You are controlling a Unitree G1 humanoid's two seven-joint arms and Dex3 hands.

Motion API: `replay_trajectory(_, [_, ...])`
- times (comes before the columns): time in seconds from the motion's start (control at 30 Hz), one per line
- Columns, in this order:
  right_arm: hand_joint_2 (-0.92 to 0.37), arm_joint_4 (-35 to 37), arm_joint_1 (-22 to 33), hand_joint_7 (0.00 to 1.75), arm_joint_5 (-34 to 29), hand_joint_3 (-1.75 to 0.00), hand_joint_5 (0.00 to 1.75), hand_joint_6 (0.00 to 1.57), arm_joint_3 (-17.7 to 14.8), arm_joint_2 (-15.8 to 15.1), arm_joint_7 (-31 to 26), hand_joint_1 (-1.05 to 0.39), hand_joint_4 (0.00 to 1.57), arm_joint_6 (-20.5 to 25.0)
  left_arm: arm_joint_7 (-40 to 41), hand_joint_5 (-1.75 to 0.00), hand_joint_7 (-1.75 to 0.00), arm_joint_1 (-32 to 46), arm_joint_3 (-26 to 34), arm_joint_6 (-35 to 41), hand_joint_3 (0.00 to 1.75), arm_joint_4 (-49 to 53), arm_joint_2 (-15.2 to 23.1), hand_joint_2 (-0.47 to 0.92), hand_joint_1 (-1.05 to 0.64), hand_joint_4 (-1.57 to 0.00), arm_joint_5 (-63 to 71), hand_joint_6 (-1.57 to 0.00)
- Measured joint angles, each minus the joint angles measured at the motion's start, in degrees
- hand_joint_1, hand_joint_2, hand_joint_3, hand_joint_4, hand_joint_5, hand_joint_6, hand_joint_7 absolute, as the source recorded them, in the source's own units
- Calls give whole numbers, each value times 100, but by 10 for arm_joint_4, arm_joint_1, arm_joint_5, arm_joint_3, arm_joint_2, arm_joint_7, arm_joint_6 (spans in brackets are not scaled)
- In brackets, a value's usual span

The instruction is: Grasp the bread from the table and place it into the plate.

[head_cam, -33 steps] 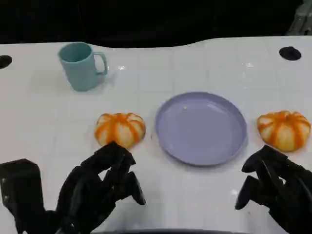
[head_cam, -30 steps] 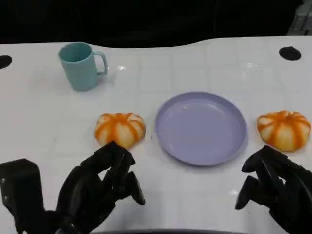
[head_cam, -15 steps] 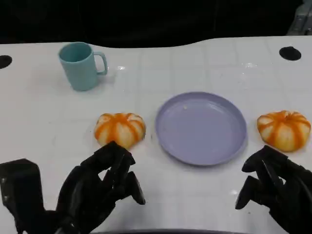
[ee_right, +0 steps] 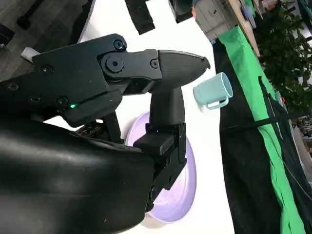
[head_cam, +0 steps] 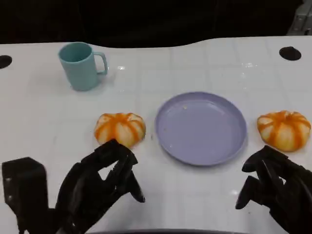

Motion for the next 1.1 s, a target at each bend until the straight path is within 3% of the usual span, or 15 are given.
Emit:
replay_trajectory(0.07, [-92,0,0,162,0,-38,175,50,0,0,0,-45,64,0,-9,-133,-84,-9,-10,-38,20,11,18,92,-55,-43,36,-43])
replay_trajectory(0.17, [-92,1,-3,162,0,-37,175,50,0,0,0,-45,64,0,-13,-124,-70,-23,-29,-114,14,28,42,92,-56,-40,107,-44])
replay_trajectory(0.27, [-92,3,-5,162,1,-37,175,50,-1,0,0,-46,64,0,-14,-97,-30,-35,-46,-162,6,40,69,92,-56,-19,173,-46])
replay_trajectory(0.4, [-92,12,-8,161,1,-36,175,51,-5,0,3,-47,64,0,-18,-80,-13,-58,-63,-203,2,42,129,92,-59,-9,271,-43])
replay_trajectory(0.6, [-92,22,-13,161,0,-36,175,53,-5,0,7,-46,66,-2,0,-65,-3,-110,-83,-271,0,60,190,88,-54,-4,422,-39])
replay_trajectory(0.73, [-92,22,-16,160,0,-36,175,53,-6,1,2,-45,66,0,5,-61,-1,-136,-92,-287,0,79,210,85,-52,0,491,-36])
replay_trajectory(0.93, [-92,22,-18,160,0,-37,175,52,-6,2,2,-45,66,-1,25,-41,0,-189,-131,-295,0,101,248,77,-47,0,646,-27])
replay_trajectory(1.1, [-92,22,-18,159,0,-36,175,52,-5,3,2,-45,64,-1,30,-33,-1,-224,-166,-290,0,127,252,70,-37,0,735,-27])
